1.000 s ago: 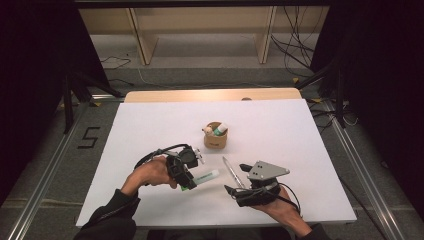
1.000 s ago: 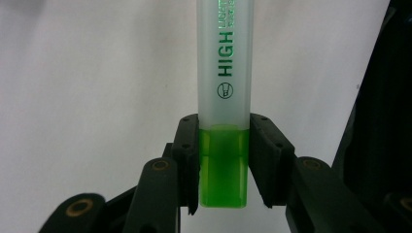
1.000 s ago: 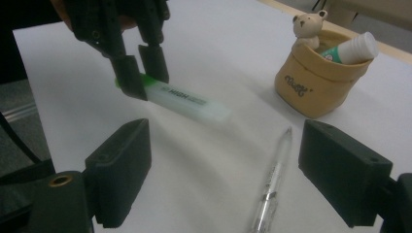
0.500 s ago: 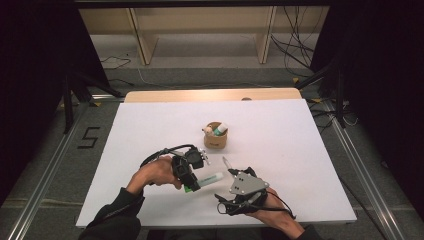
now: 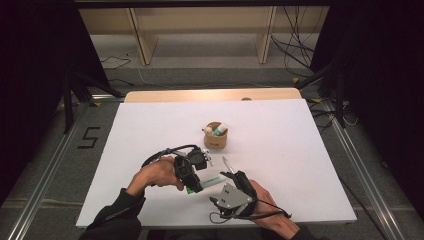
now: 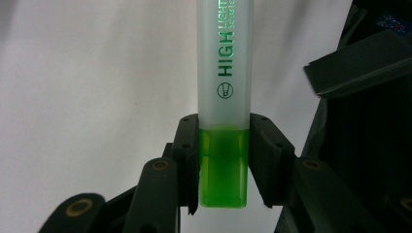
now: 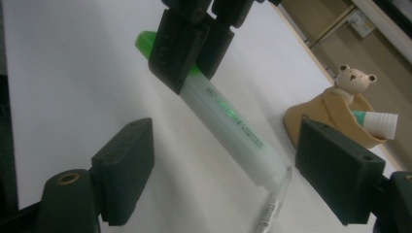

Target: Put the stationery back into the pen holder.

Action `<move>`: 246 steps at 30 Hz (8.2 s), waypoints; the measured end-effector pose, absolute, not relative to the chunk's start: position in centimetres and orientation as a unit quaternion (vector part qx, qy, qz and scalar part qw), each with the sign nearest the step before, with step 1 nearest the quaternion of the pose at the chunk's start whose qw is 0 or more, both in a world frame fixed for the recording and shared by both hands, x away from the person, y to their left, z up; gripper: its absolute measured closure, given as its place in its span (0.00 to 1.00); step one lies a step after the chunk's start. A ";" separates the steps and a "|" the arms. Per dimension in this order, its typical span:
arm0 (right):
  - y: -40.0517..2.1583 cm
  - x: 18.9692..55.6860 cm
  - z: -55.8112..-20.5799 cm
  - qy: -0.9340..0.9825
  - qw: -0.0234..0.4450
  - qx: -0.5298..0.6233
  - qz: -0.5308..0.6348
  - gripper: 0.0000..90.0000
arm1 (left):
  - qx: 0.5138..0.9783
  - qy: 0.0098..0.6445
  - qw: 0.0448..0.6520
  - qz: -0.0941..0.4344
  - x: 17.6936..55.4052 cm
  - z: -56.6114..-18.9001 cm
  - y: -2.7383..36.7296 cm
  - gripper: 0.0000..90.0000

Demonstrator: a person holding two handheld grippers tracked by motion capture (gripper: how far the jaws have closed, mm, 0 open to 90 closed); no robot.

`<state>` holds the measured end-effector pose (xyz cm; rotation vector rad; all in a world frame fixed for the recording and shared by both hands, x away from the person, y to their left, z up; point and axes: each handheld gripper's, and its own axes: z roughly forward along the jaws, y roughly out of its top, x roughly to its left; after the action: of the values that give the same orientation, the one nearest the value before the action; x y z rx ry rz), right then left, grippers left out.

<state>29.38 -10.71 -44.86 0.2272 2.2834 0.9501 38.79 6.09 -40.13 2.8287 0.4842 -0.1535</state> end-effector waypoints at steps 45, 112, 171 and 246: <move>-7.3 27.8 -48.5 0.810 0.540 -0.118 0.197 0.66 | 0.971 0.190 0.132 -0.067 38.7 -40.1 5.1 0.74; -13.4 31.7 -44.0 0.829 0.382 0.132 0.387 0.85 | 0.823 0.338 0.450 0.079 37.9 -38.8 14.4 0.29; -11.9 49.6 -42.2 0.658 0.215 0.475 0.543 0.86 | 0.776 0.363 0.484 0.180 33.8 -42.7 18.8 0.24; -13.8 48.6 -42.9 0.719 0.204 0.429 0.508 0.82 | 0.784 0.363 0.474 0.169 33.9 -42.8 18.6 0.24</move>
<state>48.62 -13.81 -42.93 1.1965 2.0043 1.4155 33.86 18.57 -42.75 1.9179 0.8878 0.4129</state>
